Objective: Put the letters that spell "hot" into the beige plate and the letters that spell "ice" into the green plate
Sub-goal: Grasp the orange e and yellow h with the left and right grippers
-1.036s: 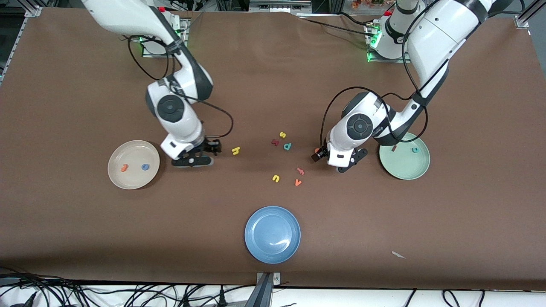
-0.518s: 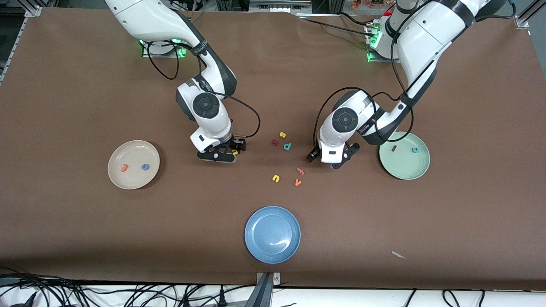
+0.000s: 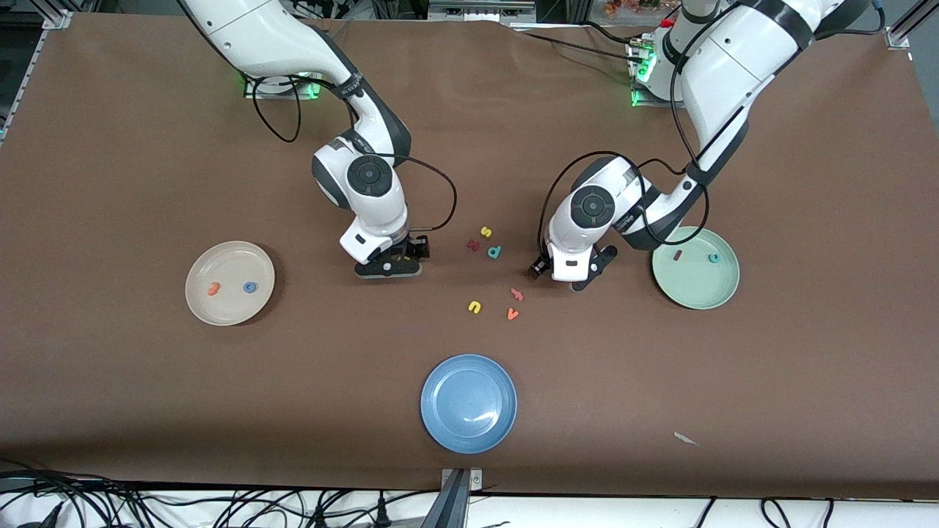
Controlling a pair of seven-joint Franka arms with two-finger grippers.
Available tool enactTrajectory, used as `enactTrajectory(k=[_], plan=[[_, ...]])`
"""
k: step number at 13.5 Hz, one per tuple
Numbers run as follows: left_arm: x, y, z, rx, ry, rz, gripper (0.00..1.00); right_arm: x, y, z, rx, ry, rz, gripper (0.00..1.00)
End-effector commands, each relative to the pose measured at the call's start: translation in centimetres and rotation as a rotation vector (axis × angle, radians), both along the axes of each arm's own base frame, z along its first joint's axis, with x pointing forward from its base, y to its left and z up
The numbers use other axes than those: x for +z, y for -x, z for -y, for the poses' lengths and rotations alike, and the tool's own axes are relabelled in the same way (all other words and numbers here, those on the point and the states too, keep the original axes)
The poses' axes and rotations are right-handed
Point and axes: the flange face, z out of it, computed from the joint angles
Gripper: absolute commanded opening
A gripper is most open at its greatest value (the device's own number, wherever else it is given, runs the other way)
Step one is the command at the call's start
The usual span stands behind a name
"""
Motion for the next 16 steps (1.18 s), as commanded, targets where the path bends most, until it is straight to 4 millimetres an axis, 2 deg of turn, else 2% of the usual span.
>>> enactTrajectory(k=[1, 5, 7, 9, 10, 13, 16], plan=[[-0.6, 0.0, 0.1, 0.015, -0.012, 0.025, 0.79, -0.5, 0.9, -1.3, 0.061, -0.004, 0.016, 0.9], [-1.5, 0.4, 0.5, 0.023, -0.02, 0.036, 0.76, -3.6, 2.7, -0.7, 0.072, -0.041, 0.019, 0.9], [-1.7, 0.5, 0.6, 0.031, -0.029, 0.043, 0.75, -3.8, 2.5, -0.3, 0.072, -0.042, 0.019, 0.9], [-1.8, 0.5, 0.6, 0.028, -0.03, 0.041, 0.68, -3.8, 2.4, -0.1, 0.069, -0.04, 0.02, 0.89], [-1.8, 0.5, 0.6, 0.028, -0.03, 0.041, 0.68, -3.8, 2.4, -0.1, 0.071, -0.04, 0.02, 0.88], [-1.8, 0.5, 0.6, 0.031, -0.029, 0.04, 0.68, -4.0, 2.2, 0.4, 0.065, -0.035, 0.016, 0.7], [-1.8, 0.6, 0.6, 0.029, -0.03, 0.039, 0.68, -4.2, 2.4, 0.6, 0.062, -0.032, 0.011, 0.62]])
